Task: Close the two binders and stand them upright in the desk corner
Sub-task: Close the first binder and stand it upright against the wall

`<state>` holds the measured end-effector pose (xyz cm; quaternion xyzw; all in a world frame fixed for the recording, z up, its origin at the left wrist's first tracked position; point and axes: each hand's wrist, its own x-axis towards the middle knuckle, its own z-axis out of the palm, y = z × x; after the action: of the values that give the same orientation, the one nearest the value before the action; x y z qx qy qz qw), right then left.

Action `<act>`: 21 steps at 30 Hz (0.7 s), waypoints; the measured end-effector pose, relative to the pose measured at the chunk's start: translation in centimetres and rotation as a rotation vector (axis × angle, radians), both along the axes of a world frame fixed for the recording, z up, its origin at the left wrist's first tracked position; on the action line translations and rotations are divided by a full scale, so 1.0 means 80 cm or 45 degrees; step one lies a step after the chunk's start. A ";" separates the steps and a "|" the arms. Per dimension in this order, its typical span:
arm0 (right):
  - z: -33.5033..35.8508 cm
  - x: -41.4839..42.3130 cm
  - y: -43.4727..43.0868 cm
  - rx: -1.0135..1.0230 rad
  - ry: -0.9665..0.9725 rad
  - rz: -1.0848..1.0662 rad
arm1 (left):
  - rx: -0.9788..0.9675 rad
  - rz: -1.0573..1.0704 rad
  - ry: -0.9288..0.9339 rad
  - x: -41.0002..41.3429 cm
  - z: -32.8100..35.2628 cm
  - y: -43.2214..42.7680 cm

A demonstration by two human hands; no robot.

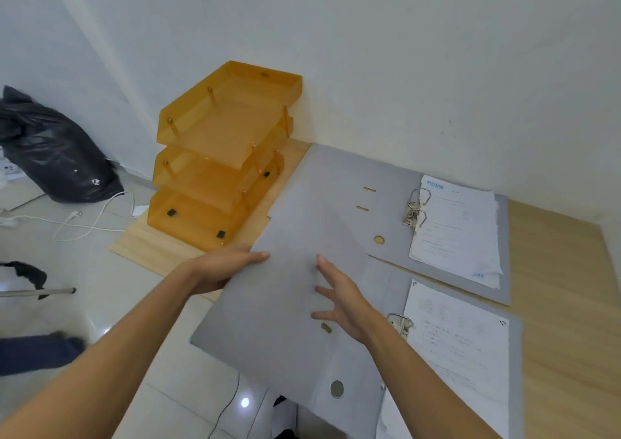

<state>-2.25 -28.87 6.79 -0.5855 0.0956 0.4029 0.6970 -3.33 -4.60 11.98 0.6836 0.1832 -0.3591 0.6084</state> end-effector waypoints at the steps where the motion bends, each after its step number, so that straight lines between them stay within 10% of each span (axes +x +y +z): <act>1: 0.015 0.004 -0.003 0.020 -0.037 0.013 | -0.130 -0.027 0.023 0.004 0.012 -0.021; 5: 0.059 0.016 -0.056 0.078 -0.055 -0.118 | -0.512 -0.256 0.082 0.016 0.033 -0.117; 21: 0.080 -0.038 -0.258 -0.436 -0.337 -0.599 | 0.118 -0.211 -0.111 -0.029 -0.083 -0.272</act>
<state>-5.27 -49.52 13.21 -0.7034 0.2031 0.1291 0.6688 -5.61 -26.32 5.33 0.7388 0.1158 -0.3691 0.5518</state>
